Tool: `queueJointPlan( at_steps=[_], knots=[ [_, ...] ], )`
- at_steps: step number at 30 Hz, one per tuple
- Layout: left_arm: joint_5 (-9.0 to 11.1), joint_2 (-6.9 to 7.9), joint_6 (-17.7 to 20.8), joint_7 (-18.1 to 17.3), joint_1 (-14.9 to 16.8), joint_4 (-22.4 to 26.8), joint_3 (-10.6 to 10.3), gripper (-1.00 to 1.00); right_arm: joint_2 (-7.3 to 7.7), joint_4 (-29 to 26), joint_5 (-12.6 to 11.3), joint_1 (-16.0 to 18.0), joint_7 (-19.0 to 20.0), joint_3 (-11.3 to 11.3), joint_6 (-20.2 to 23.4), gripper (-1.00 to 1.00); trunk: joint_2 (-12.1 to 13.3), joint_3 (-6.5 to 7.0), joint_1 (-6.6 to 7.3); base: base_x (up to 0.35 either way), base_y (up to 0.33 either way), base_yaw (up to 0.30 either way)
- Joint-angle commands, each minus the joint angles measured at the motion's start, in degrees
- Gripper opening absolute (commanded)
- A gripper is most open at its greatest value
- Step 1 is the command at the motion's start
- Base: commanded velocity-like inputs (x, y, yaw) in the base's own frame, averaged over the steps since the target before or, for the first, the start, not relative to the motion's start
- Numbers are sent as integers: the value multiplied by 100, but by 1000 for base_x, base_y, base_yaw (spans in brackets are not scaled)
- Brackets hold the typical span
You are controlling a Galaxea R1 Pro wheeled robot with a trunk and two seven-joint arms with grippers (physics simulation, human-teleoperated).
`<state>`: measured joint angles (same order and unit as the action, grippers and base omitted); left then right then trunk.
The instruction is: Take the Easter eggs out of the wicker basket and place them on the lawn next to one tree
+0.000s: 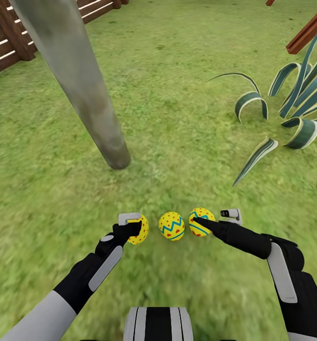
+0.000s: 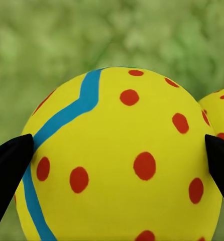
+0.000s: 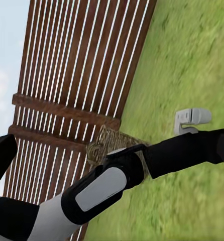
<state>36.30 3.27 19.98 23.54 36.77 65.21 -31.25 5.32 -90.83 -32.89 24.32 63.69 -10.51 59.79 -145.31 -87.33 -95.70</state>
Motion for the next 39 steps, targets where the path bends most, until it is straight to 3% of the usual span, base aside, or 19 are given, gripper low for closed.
queueJointPlan(
  at_steps=[1, 21, 39],
  knots=[
    [52, 7, 6, 54, 5, 10, -21, -100, -2, -1, 10, 3, 20, 0, 21, 100, -1, -4, 1, 0, 0, 0],
    [46, 3, 5, 55, 3, 10, -29, -100, -14, -1, 28, -3, -4, 83, 21, 100, -26, -402, -45, 0, 0, 0],
    [49, 8, -170, 51, -2, 4, -21, -100, -14, -1, 28, 1, -6, 84, 21, 100, -26, -402, -45, 52, 0, 0]
  ],
)
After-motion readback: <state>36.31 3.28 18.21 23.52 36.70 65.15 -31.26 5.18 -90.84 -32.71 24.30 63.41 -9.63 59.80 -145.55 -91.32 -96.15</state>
